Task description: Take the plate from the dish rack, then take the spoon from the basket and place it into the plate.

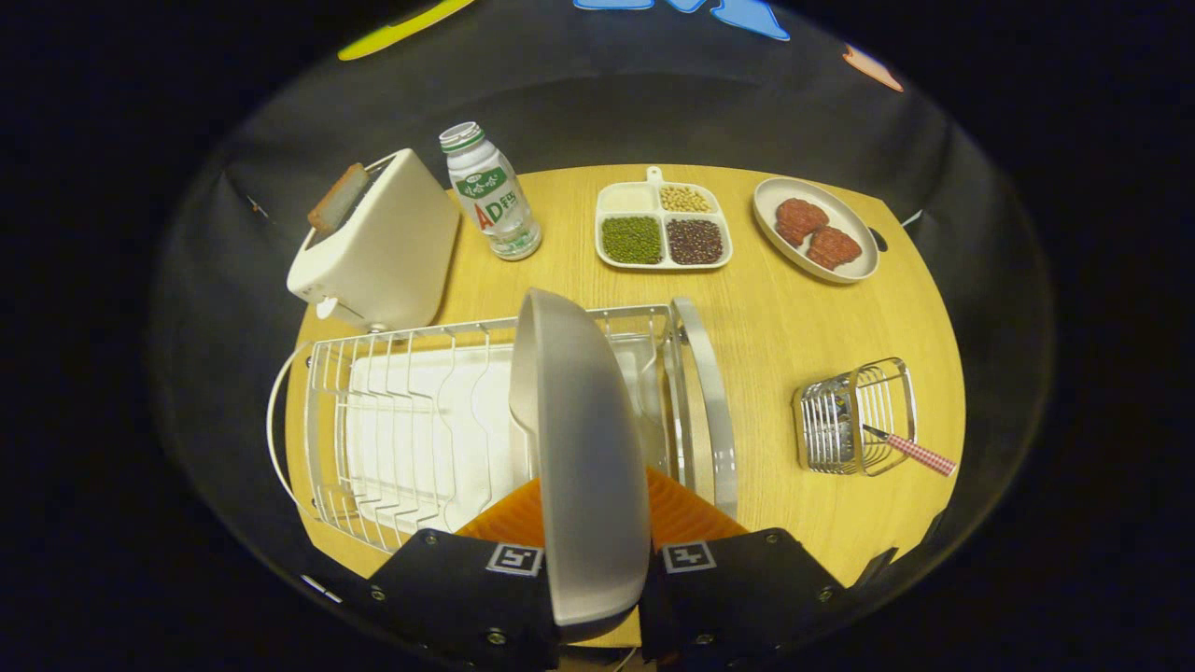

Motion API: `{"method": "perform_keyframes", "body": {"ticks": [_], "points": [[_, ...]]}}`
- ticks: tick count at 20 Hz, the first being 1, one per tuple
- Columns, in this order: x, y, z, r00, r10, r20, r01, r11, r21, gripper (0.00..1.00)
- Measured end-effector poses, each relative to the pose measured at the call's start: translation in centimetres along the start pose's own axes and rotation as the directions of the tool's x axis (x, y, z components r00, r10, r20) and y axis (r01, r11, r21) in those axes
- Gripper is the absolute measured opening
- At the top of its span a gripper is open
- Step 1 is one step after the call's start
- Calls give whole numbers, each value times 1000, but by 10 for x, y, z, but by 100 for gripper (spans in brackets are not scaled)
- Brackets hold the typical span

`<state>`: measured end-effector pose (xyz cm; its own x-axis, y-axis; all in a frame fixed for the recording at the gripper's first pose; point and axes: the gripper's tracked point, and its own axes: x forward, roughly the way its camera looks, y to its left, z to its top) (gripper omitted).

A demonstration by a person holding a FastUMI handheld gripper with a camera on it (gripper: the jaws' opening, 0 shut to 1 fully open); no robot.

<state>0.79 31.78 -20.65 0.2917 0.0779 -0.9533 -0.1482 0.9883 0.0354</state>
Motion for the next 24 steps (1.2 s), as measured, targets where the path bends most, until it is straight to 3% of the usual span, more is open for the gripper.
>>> {"method": "perform_keyframes", "body": {"ticks": [4, 10, 14, 24], "points": [[-8, 6, 3, 995, -96, 10, 97, 995, -34, 30], [-39, 2, 24, 962, -242, 125, 255, 961, -104, 30], [-65, -5, 26, 959, -219, 180, 241, 965, -106, 30], [-141, -81, -26, 979, -33, 199, 41, 998, -38, 30]]}}
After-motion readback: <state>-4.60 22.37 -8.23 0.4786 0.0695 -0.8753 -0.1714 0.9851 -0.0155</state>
